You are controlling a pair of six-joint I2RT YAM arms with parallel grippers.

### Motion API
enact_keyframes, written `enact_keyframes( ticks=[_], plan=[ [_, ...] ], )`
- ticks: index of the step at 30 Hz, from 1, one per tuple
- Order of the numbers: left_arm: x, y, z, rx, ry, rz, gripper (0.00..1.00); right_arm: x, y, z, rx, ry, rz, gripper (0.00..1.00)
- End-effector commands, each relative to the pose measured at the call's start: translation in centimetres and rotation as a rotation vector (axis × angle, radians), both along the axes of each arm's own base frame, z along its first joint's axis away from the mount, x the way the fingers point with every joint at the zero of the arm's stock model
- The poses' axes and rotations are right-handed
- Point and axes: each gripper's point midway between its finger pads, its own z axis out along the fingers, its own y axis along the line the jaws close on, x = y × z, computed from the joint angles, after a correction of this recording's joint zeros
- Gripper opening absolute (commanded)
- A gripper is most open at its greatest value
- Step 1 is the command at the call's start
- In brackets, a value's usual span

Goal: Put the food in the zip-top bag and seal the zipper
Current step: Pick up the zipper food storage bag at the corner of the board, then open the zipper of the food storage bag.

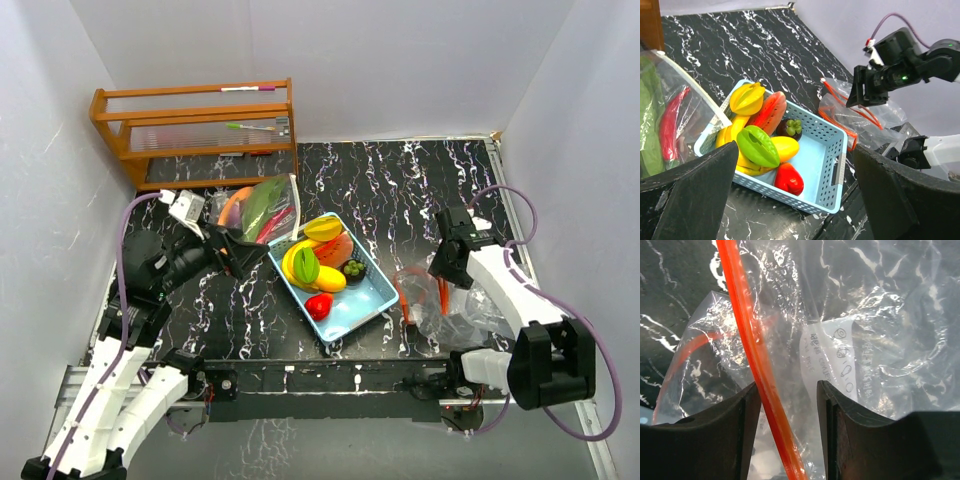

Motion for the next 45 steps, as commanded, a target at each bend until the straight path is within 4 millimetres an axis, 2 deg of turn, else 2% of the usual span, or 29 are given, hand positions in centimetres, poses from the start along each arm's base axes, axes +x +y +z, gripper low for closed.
enact_keyframes(
  ticks=[1,4,6,8,10,13,17,20,23,25,28,31,33,36,40,43,45],
  plan=[
    [-0.7,-0.3,1.3,-0.036,-0.041,-0.019,0.97,0.5,-0.9,-0.6,-0.043,0.015,-0.038,0.48],
    [-0.8,-0.5,0.9,-0.022,-0.033,-0.027,0.97,0.6,-1.2,-0.6,-0.054,0.002,-0.059,0.42],
    [-0.6,-0.3,0.8,-0.015,-0.03,-0.012,0.97,0.7,-1.3,-0.4,-0.057,-0.016,-0.064,0.28],
    [-0.5,-0.1,1.0,-0.013,-0.03,0.002,0.97,0.8,-1.3,-0.1,-0.055,-0.03,-0.064,0.09],
    [-0.5,-0.1,1.2,-0.015,-0.025,0.008,0.97,1.2,-1.4,0.9,-0.056,-0.067,-0.069,0.08],
    [-0.3,-0.2,1.6,-0.013,-0.011,0.006,0.97,2.5,-1.6,4.8,-0.059,-0.2,-0.063,0.08],
    [0.4,-0.5,1.7,-0.003,0.016,0.001,0.97,5.3,-1.0,13.3,-0.033,-0.468,0.005,0.08],
    [1.2,-0.9,1.7,0.0,0.043,0.001,0.97,6.7,1.2,18.6,0.05,-0.613,0.116,0.08],
    [2.0,-1.3,1.7,0.003,0.067,-0.002,0.97,7.7,6.0,22.6,0.217,-0.754,0.358,0.08],
    [2.4,-1.6,2.1,-0.003,0.073,-0.01,0.97,7.1,9.9,25.3,0.359,-0.846,0.562,0.08],
    [2.7,-2.3,2.9,-0.029,0.077,-0.04,0.97,4.8,14.4,28.2,0.545,-0.938,0.807,0.08],
    [2.9,-3.0,2.8,-0.052,0.1,-0.066,0.96,2.6,16.6,29.3,0.647,-0.985,0.92,0.08],
    [3.1,-3.4,2.2,-0.078,0.124,-0.081,0.94,1.6,17.2,29.4,0.667,-1.009,0.943,0.08],
    [3.0,-4.8,1.8,-0.174,0.159,-0.146,0.88,1.0,18.2,28.8,0.695,-1.007,0.969,0.08],
    [2.9,-6.2,3.8,-0.331,0.137,-0.222,0.83,1.4,20.1,27.7,0.692,-0.981,0.974,0.08],
    [3.9,-6.7,4.9,-0.325,0.126,-0.186,0.79,1.7,22.4,27.2,0.668,-0.968,0.98,0.07],
    [4.5,-7.5,4.6,-0.304,0.161,-0.18,0.79,2.6,23.6,26.8,0.626,-0.963,0.953,0.08]
  ],
)
